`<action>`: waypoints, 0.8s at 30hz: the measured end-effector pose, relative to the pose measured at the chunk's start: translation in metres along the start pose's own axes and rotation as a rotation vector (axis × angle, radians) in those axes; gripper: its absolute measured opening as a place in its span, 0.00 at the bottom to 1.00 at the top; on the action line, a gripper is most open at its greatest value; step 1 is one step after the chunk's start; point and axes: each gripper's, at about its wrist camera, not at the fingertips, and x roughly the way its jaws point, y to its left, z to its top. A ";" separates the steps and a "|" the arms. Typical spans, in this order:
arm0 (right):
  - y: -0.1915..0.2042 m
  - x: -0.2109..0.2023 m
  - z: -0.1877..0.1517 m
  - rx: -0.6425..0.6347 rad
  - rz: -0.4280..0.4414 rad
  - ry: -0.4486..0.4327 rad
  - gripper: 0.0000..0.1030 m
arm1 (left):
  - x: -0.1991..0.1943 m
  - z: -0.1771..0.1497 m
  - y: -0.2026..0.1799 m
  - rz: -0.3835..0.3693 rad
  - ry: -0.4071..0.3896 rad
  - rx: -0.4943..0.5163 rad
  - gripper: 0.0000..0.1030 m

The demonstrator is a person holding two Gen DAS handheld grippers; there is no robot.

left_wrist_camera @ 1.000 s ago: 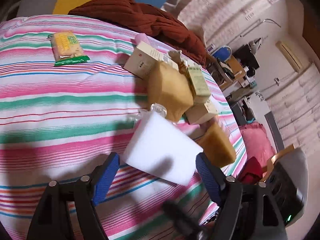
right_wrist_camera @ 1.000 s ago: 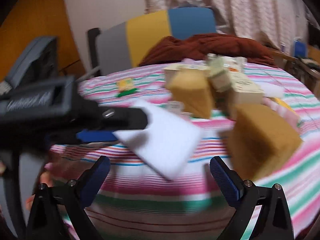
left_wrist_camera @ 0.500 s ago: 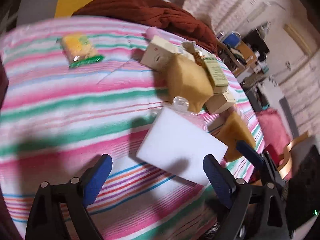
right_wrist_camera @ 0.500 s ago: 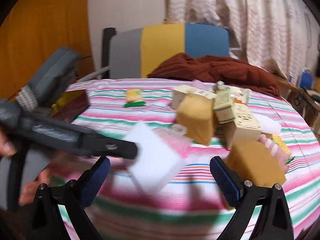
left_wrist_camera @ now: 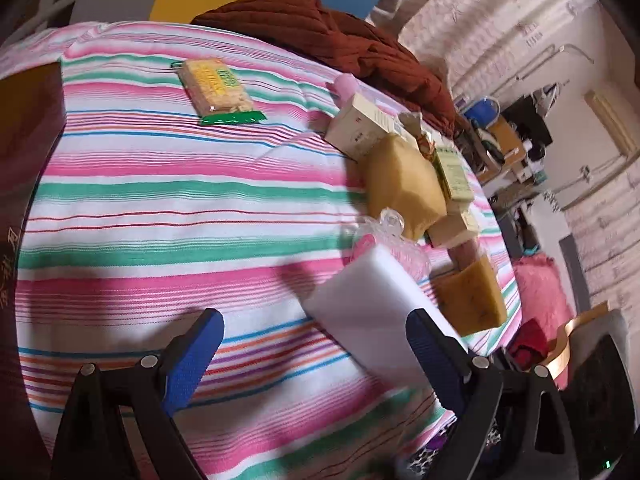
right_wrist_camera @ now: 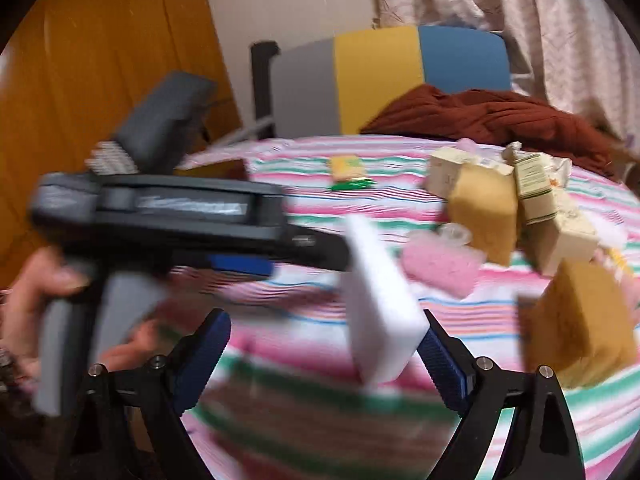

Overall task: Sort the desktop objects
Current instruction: 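Lift the white sponge with the left gripper while the right gripper approaches the pink roller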

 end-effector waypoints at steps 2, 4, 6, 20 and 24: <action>0.000 -0.009 -0.008 -0.011 -0.069 -0.001 0.89 | -0.001 -0.001 -0.001 0.008 0.019 0.007 0.92; -0.005 -0.018 -0.013 -0.005 -0.107 -0.010 0.90 | 0.001 -0.005 -0.005 0.002 0.042 0.006 0.91; -0.015 -0.024 -0.016 0.024 -0.116 -0.017 0.90 | 0.004 -0.007 -0.010 -0.002 0.045 0.009 0.91; -0.029 -0.027 -0.022 0.034 -0.161 -0.017 0.90 | 0.016 -0.007 -0.076 0.143 0.073 0.171 0.91; -0.032 -0.033 -0.027 0.030 -0.177 -0.024 0.90 | 0.044 -0.004 -0.064 0.102 0.159 0.059 0.87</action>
